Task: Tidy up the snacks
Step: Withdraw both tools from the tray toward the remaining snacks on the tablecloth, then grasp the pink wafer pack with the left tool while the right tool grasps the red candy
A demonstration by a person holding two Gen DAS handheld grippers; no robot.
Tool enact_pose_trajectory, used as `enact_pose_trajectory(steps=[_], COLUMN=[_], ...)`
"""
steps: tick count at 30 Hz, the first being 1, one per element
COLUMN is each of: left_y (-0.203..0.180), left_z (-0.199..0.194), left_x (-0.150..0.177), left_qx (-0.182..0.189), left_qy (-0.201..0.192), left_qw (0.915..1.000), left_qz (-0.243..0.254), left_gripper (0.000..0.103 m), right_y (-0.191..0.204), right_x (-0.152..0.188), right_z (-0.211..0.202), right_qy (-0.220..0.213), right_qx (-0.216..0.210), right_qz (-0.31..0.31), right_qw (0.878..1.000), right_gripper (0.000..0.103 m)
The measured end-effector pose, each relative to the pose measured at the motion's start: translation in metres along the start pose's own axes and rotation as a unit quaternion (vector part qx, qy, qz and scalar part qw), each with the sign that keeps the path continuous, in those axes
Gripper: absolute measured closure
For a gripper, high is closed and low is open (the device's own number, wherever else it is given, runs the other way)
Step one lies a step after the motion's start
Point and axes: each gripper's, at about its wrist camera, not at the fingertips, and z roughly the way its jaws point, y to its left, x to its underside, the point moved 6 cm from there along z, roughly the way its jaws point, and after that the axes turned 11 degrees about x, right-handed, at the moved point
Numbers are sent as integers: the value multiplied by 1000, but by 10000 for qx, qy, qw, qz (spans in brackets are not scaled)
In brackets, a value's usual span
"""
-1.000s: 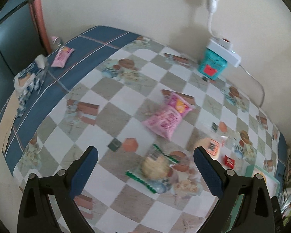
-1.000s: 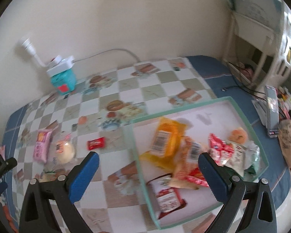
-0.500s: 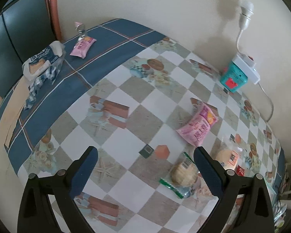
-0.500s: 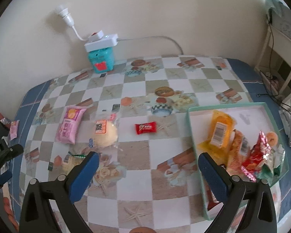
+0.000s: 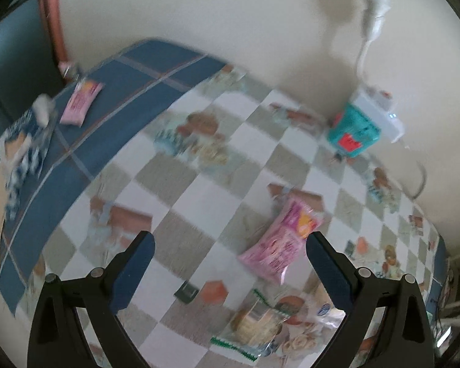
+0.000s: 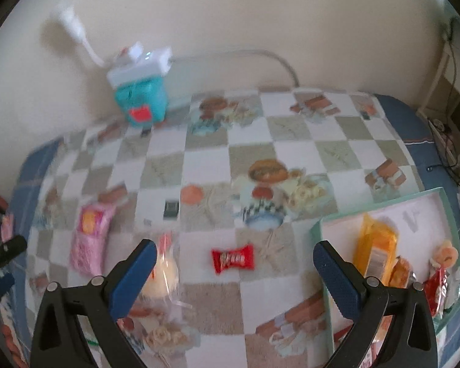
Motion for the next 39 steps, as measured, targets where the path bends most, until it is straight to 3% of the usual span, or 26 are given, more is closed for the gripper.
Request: enact_pose_trajectory(steps=[6,11,18,23,27,37,39], left_y=[12,8,-24,-34,-40,-46,-46], left_z=[16,36,60,73,84,100,101], left_x=[6,6,11,17,22,29,30], left_qx=[330,409,361,443,440,381,389], left_qy=[9,50,193,309,457,659,682], left_qw=[9990,9990,9980,9964,9949,9920,9916], left_qz=[-287,-176,492,652,789,1009,1028], left_gripper=[4,4,4,5,21,27,30], right_y=[-12,-11,-9,-5,-1,7,11], right_x=[9,11,22,28,33,39,40], right_z=[7,24,52,63,71,79,78], right_qy=[126,135,383,482,579,609,588], right_qx=[-81,-76,-90,-170,-197,-214,-256], right_qz=[19,-129,-226,-318,-390,-580,-644], right_qw=[9999,9998,9990,9982,9974,9962,9959], right_gripper=[0,2,15,28,37,42,47])
